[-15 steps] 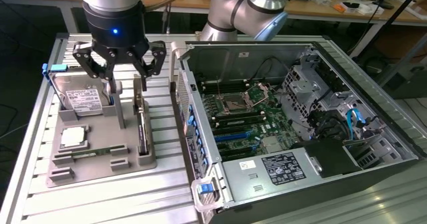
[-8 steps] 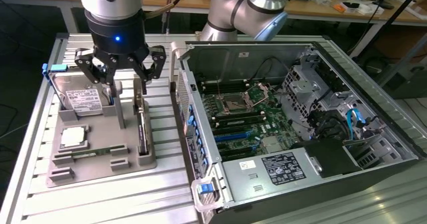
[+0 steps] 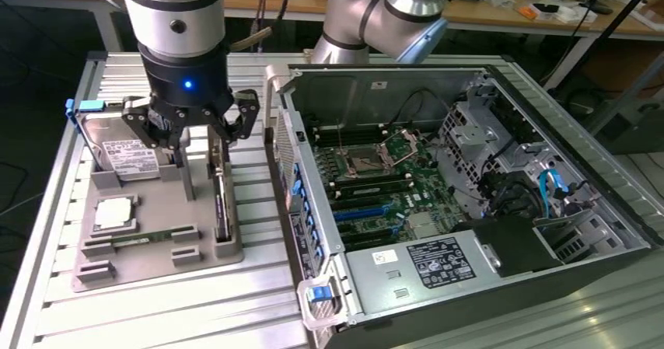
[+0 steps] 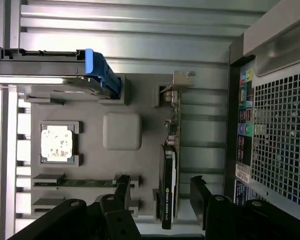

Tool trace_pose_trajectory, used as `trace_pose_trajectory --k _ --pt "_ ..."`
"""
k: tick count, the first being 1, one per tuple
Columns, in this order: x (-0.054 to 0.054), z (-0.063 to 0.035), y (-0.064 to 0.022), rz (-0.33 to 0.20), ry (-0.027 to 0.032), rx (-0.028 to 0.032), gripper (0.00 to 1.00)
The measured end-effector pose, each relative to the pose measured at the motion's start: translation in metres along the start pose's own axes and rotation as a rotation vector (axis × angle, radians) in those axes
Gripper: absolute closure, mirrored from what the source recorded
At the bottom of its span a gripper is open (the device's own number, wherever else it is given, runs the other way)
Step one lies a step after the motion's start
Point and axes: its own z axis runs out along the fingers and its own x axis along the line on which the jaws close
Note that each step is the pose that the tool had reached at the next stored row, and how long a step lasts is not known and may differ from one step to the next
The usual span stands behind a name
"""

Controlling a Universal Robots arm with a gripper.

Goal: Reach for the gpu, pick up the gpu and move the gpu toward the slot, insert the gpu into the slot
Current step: 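Pick up the gpu and move the gpu toward the slot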

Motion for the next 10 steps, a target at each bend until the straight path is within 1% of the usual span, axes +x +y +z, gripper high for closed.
trace_pose_trajectory --k 1,2,3,6,8,10 --pt "-0.001 0.0059 -0.0059 0.000 0.0000 -0.0002 0.40" --pt "-0.008 0.0114 -0.0078 0.000 0.0007 0.0001 0.40" --pt "-0.013 0.0165 -0.0091 0.000 0.0005 -0.0002 0.40" --pt "-0.015 0.0303 -0.0176 0.000 0.0006 -0.0001 0.40" --pt "-0.017 0.0380 -0.0188 0.000 0.0006 0.0000 0.40" --pt "-0.021 0.0485 -0.0190 0.000 0.0006 0.0000 0.40"
